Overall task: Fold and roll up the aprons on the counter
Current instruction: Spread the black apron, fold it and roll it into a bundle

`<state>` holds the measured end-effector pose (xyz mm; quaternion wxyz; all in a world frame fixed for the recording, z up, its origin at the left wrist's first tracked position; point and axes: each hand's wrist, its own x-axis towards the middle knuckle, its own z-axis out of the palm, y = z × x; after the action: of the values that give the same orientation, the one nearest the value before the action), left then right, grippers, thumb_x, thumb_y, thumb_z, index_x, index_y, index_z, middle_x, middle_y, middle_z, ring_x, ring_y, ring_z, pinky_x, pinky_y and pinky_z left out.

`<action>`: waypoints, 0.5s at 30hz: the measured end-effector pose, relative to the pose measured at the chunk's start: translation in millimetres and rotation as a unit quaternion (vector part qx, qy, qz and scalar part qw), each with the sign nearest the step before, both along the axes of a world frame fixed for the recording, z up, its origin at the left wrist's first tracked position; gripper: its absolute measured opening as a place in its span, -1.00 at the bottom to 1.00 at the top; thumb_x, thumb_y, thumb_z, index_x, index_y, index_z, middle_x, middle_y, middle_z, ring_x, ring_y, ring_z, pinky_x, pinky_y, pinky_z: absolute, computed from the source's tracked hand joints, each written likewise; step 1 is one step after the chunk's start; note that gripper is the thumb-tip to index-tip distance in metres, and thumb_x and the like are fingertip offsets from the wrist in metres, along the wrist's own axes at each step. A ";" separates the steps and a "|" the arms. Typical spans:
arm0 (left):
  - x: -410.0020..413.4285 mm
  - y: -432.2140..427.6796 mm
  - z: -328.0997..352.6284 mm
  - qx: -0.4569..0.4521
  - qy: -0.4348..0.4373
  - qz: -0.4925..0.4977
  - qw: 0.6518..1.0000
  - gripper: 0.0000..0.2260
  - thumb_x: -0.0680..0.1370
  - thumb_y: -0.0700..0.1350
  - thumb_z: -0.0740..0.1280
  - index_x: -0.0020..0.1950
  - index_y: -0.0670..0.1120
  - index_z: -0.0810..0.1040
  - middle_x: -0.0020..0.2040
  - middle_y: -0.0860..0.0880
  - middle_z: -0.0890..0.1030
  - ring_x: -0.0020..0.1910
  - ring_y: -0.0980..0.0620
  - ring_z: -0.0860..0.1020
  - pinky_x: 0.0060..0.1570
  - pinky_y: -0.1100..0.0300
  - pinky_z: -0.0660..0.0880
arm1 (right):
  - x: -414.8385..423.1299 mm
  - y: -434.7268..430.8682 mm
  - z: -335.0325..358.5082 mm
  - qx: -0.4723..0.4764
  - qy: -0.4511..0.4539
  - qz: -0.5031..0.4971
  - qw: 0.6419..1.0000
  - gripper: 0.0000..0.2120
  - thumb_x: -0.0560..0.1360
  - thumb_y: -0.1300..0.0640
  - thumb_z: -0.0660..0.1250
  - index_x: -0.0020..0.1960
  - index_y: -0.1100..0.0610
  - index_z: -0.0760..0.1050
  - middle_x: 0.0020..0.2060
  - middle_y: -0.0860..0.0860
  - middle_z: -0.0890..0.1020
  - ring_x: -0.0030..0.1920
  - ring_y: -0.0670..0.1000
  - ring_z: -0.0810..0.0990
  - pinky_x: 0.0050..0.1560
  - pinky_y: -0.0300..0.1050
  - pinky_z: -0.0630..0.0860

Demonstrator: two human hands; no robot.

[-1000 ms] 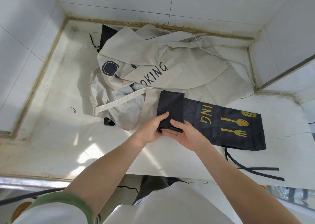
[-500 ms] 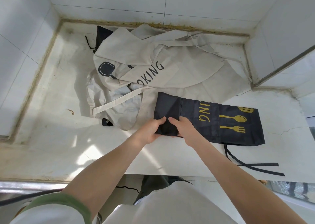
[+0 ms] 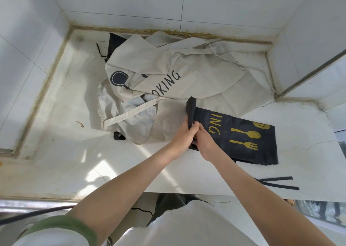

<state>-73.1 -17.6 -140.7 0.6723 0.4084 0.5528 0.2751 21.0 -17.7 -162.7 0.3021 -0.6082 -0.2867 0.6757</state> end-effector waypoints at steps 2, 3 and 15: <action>1.4 2.9 -1.1 0.002 0.006 0.001 1.000 -0.55 0.67 0.07 0.01 0.56 0.03 0.11 0.49 0.06 0.24 0.45 0.10 0.26 0.38 0.18 0.27 | 5.2 0.1 6.0 -0.042 0.166 -0.060 0.983 -0.65 0.61 -0.16 0.08 0.23 -0.02 0.49 0.13 -0.05 0.62 0.14 -0.07 0.57 0.21 -0.01 0.46; 1.5 4.6 -3.6 0.006 0.015 0.011 1.000 -0.57 0.68 0.06 -0.01 0.55 0.01 0.17 0.47 0.07 0.25 0.44 0.12 0.26 0.37 0.21 0.24 | 9.4 0.5 7.9 -0.053 0.211 -0.083 0.973 -0.60 0.59 -0.21 0.07 0.21 -0.01 0.52 0.15 -0.03 0.63 0.16 -0.05 0.57 0.26 0.03 0.43; -7.7 28.3 -16.6 -0.135 0.077 0.050 0.987 -0.70 0.59 0.00 0.28 0.22 -0.16 0.52 0.18 -0.10 0.60 0.14 -0.06 0.56 -0.03 0.22 0.45 | 31.1 5.2 -6.0 -0.081 -0.048 -0.127 0.987 -0.61 0.57 -0.13 0.22 0.29 0.05 0.30 0.16 -0.01 0.52 0.16 0.07 0.53 0.16 0.10 0.53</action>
<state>-80.8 10.7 -157.2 0.6620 0.3062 0.6546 0.1989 52.1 -12.4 -168.7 0.3211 -0.6939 -0.1662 0.6228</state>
